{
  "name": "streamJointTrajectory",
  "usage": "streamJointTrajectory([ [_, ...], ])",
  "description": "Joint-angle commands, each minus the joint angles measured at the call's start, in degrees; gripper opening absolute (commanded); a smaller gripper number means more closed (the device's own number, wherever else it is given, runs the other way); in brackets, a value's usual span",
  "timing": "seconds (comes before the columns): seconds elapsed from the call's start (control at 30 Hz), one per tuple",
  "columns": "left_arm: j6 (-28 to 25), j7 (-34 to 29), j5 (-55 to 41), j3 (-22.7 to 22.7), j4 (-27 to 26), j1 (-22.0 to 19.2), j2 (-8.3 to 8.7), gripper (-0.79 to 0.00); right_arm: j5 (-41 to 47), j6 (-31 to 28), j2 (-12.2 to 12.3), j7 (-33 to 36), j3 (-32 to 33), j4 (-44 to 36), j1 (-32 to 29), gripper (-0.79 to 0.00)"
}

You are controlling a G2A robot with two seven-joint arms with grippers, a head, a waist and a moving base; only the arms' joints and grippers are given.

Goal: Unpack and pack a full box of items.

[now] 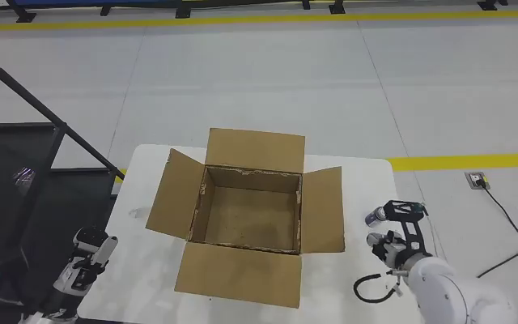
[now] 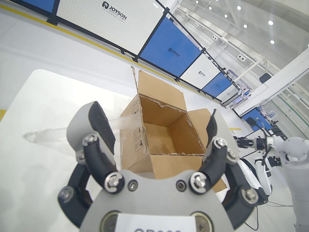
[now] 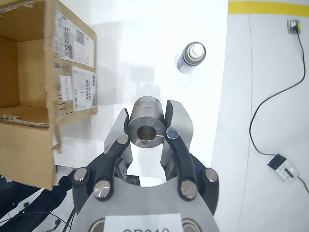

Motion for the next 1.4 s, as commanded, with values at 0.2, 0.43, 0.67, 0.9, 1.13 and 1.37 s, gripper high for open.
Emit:
streamJointTrajectory([
  [0.2, 0.0, 0.0, 0.0, 0.0, 0.0, 0.0, 0.00, 0.000, 2.3, -3.4, 0.7, -5.3, 2.1, 26.2, 8.9, -0.785],
  [0.43, 0.0, 0.0, 0.0, 0.0, 0.0, 0.0, 0.00, 0.000, 2.9, -4.5, 1.2, -7.9, 1.8, 35.9, 13.1, -0.785],
  [0.67, 0.0, 0.0, 0.0, 0.0, 0.0, 0.0, 0.00, 0.000, 1.9, -3.6, 1.5, -7.8, 0.6, 38.0, 14.5, -0.739],
  [0.9, 0.0, 0.0, 0.0, 0.0, 0.0, 0.0, 0.00, 0.000, 1.8, -2.8, 1.7, -8.3, -0.4, 38.8, 15.2, -0.397],
  [1.13, 0.0, 0.0, 0.0, 0.0, 0.0, 0.0, 0.00, 0.000, 2.4, -2.3, 2.0, -8.7, -0.6, 38.9, 15.3, -0.249],
  [1.37, 0.0, 0.0, 0.0, 0.0, 0.0, 0.0, 0.00, 0.000, 3.7, -1.0, 2.4, -9.9, 0.9, 32.0, 12.3, -0.095],
])
